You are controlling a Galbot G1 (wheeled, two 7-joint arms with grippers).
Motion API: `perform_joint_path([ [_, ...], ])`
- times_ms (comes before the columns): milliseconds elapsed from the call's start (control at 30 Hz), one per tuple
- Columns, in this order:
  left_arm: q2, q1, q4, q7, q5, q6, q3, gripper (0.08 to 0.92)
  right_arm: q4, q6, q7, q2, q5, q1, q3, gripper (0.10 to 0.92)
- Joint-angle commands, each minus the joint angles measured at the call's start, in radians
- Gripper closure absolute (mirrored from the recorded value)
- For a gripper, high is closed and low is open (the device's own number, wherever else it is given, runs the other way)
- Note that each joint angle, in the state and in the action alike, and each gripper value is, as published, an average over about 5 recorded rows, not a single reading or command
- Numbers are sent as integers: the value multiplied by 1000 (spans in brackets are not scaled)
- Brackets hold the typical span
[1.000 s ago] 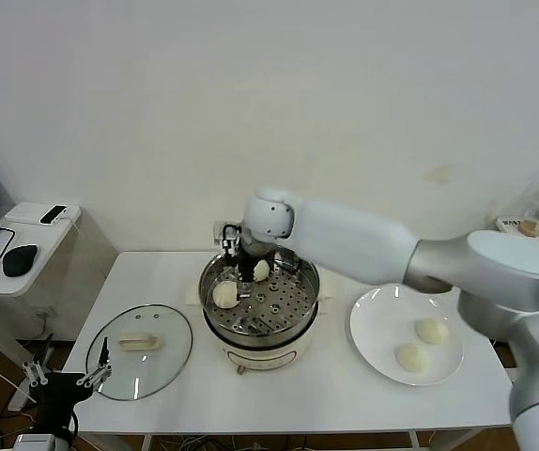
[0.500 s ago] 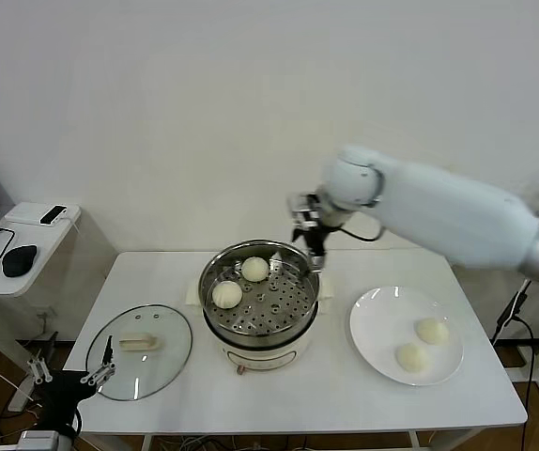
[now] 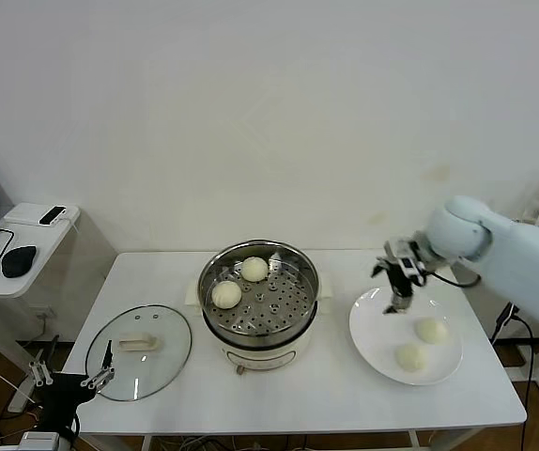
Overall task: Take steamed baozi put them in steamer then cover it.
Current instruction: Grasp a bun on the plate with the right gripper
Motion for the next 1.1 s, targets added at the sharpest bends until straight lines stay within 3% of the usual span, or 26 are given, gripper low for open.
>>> perform_joint_path([
  [33, -4, 2, 8, 0, 6, 0, 1, 177, 29, 77, -7, -158, -159, -325, 204, 203],
  [467, -7, 13, 5, 2, 18, 3, -1, 177, -78, 100, 13, -81, -247, -487, 304, 203],
  [1100, -10, 12, 9, 2, 19, 3, -8, 177, -145, 95, 22, 19, -260, -497, 293, 203],
])
